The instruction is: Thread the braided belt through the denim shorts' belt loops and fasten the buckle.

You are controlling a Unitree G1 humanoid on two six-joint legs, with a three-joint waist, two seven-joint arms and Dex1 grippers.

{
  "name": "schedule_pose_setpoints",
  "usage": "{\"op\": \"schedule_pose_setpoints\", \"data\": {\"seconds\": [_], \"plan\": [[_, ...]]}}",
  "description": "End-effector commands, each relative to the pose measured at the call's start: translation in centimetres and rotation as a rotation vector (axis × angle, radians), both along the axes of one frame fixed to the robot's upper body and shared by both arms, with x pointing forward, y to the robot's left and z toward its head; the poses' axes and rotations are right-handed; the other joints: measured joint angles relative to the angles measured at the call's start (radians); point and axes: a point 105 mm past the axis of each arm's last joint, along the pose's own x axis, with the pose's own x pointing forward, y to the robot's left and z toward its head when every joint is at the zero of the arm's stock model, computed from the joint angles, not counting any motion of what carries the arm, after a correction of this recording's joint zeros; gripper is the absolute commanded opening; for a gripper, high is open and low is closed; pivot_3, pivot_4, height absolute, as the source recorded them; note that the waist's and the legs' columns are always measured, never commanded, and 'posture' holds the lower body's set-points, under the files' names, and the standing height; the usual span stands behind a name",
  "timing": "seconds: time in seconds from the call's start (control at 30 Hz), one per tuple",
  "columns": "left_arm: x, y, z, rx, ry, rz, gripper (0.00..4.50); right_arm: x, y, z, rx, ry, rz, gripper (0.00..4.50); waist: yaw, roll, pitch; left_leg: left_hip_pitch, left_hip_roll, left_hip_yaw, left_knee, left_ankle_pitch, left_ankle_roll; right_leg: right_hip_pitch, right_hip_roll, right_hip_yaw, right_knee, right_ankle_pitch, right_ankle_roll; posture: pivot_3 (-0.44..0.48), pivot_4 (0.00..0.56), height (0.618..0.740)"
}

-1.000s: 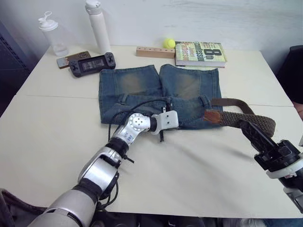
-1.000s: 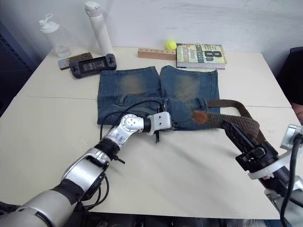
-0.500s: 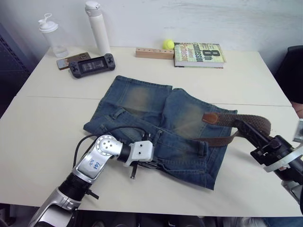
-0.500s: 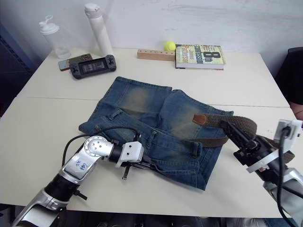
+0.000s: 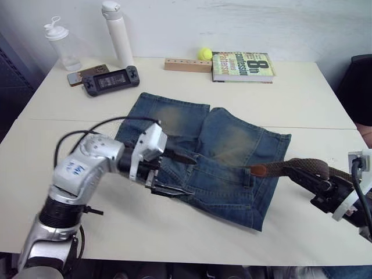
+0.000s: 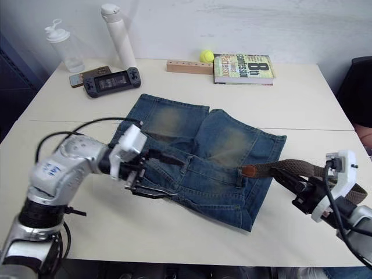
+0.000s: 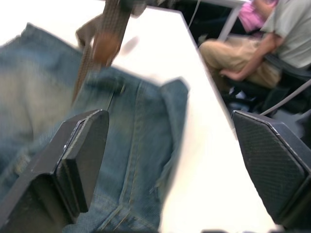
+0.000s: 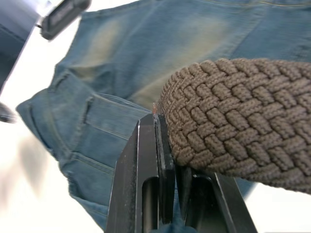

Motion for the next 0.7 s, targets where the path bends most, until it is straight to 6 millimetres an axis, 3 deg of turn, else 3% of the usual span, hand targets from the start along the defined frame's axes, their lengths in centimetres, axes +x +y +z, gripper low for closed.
{"op": "schedule_pose_setpoints", "data": {"seconds": [0.03,0.43,0.6,0.7], "plan": [[0.8,0.9,1.3,0.036,-0.059,0.074,4.47,-0.1,-0.6,-0.1,0.015,0.023,0.001,0.00,0.001,-0.001,0.000,0.000,0.000,0.000,0.000,0.000,0.000,0.000,0.000,0.000,0.000,0.000,0.000,0.000,0.150,0.738],[1.7,2.2,0.1,0.104,-0.101,0.187,4.47,0.7,0.9,-1.3,0.138,0.054,0.032,0.00,0.000,-0.001,0.000,0.000,0.000,0.001,0.000,0.000,0.000,-0.002,0.001,0.001,0.000,0.000,0.000,0.000,0.150,0.738],[1.9,2.1,-0.1,0.099,-0.109,0.213,4.47,0.8,0.6,-3.1,0.109,0.136,0.005,0.00,0.002,-0.001,0.000,-0.001,0.000,0.001,0.000,0.000,-0.001,-0.002,0.001,0.001,0.000,0.000,0.000,0.000,0.150,0.738],[1.9,1.9,0.0,0.088,-0.112,0.222,4.47,1.6,0.1,-3.2,0.114,0.123,-0.037,0.00,0.002,-0.001,0.000,-0.001,0.000,0.001,0.000,0.000,-0.001,-0.002,0.000,0.001,0.000,0.000,0.000,0.000,0.150,0.738]]}}
